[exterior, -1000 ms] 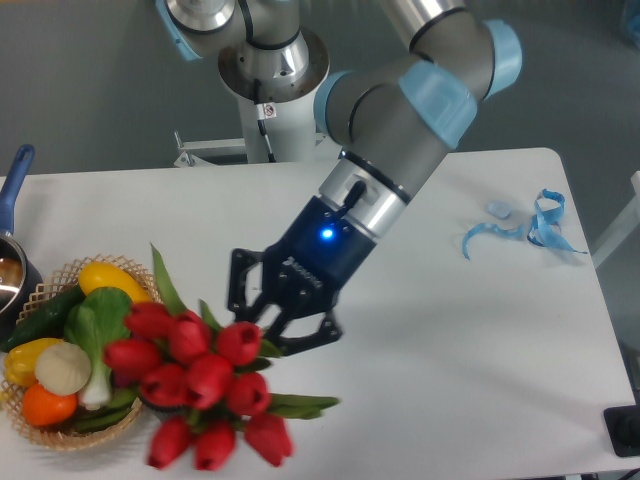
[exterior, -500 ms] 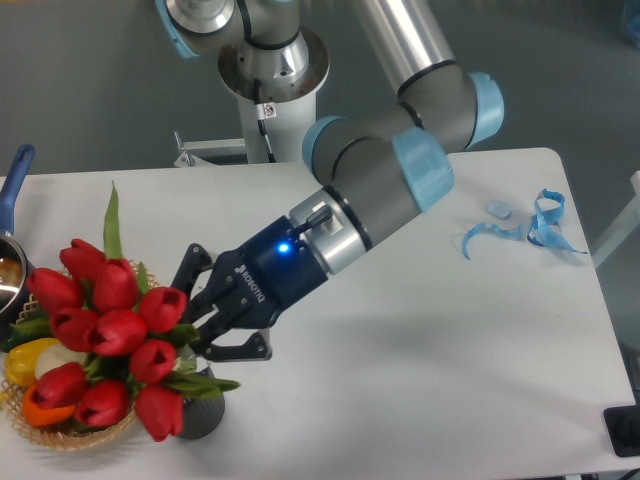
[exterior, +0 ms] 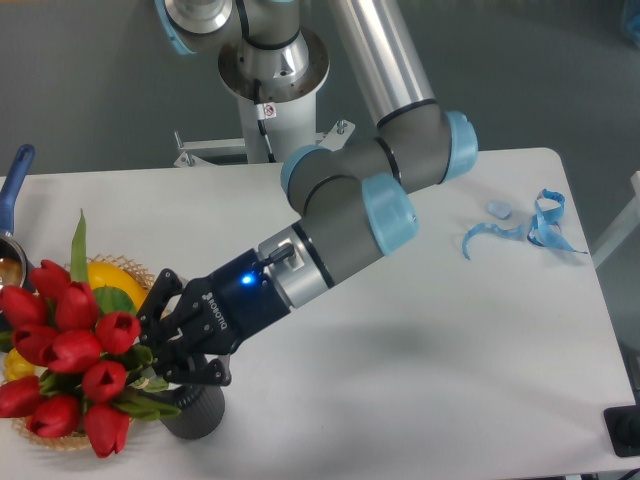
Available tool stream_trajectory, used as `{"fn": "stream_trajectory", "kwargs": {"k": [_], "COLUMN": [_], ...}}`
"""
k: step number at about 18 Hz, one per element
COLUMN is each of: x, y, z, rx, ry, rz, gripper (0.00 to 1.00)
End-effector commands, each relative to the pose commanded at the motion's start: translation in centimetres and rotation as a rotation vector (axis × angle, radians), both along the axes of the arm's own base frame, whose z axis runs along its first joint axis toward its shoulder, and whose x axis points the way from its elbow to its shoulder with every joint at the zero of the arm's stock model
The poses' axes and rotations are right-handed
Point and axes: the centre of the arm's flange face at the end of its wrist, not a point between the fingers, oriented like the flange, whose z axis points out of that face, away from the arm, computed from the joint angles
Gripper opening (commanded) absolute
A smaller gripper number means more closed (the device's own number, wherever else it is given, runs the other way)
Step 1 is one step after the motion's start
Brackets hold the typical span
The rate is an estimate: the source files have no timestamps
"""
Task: Insert the flowers into the vase
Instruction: 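Lower the tulip stems into the vase opening, then open the gripper and lift it away from the tulips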
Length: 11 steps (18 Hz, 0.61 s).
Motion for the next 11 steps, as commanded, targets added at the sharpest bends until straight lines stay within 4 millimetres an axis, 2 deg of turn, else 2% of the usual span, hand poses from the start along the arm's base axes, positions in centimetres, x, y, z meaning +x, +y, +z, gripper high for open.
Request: {"fn": "stream_trajectory", "kwargs": {"k": [5, 8, 11], "x": [1.1, 0.8, 0.5], "y": [-2.3, -4.2, -5.5], "z": [-5.0, -7.2, -9.1], "rx": [0.005, 0.008, 0.021], "ry": [0.024, 0.033, 0.055], "rz": [-0.017, -0.006, -0.003], "gripper": [0.0, 0.0, 0.1]}}
